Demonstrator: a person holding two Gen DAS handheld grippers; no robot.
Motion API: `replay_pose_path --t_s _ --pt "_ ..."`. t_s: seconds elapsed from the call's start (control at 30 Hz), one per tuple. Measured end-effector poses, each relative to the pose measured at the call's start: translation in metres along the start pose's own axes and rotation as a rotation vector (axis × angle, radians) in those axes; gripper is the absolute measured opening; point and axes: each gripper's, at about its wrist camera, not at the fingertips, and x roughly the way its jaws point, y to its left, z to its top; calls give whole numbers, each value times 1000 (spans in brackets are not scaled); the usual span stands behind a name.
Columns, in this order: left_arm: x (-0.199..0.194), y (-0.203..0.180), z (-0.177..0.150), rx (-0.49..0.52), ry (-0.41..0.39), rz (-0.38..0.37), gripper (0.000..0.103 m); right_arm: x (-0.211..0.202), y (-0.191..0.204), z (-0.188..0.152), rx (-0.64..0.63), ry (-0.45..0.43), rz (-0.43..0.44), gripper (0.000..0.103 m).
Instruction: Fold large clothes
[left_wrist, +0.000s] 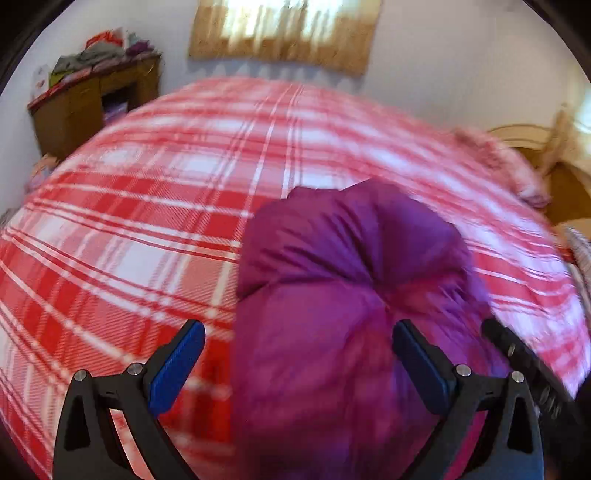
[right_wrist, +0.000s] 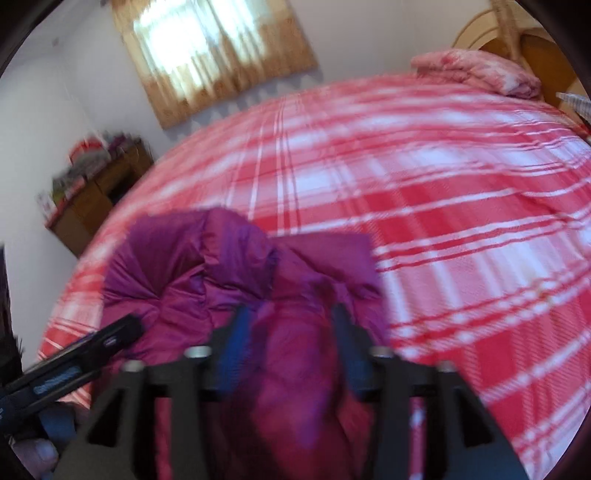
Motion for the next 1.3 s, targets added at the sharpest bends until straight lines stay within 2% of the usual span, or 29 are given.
replay_pose_path --t_s 0.03,0.1,0.23,0.33,0.5,0.53,0.6,0.67,0.7,0.77,0.83,0.87,1.07,1.1,1.3 --pt "-12 4 -7 31 -14 -11 102 -12 -3 -3 -2 -33 -32 73" --pt "-21 14 -23 48 -13 -4 102 -22 -12 -9 -5 -39 -43 73" --pt "-16 24 -47 40 15 -38 102 -17 -26 -26 16 26 -20 73" --pt "-15 21 -51 45 0 -48 102 -13 -27 -33 33 47 3 73" --pt "-6 9 -48 112 -6 -70 102 -3 -28 -35 52 90 72 70" --pt "-5 7 -47 119 -6 -77 102 -1 -30 -34 62 96 88 68" --pt "-5 4 -47 128 -10 -93 100 0 -25 -36 44 108 128 51" --pt "-4 -2 -47 149 -10 -158 75 4 -21 -36 32 128 158 45" --pt "-5 -7 -47 162 -11 -155 72 5 -21 -36 40 136 171 39" --pt "-8 -13 -47 197 -19 -141 44 7 -26 -34 80 146 242 27" --pt "-20 -19 -44 229 -36 -104 29 -2 -21 -35 66 124 260 23" --pt "-30 -19 -41 231 -51 -97 26 -6 -17 -36 57 113 265 22" --pt "-85 2 -33 230 -135 -22 23 -35 23 -37 9 50 352 20" --pt "-88 6 -29 219 -137 9 23 -38 33 -35 -2 46 375 20" --pt "-120 53 -35 157 -162 81 23 -36 96 -34 -95 72 458 20"
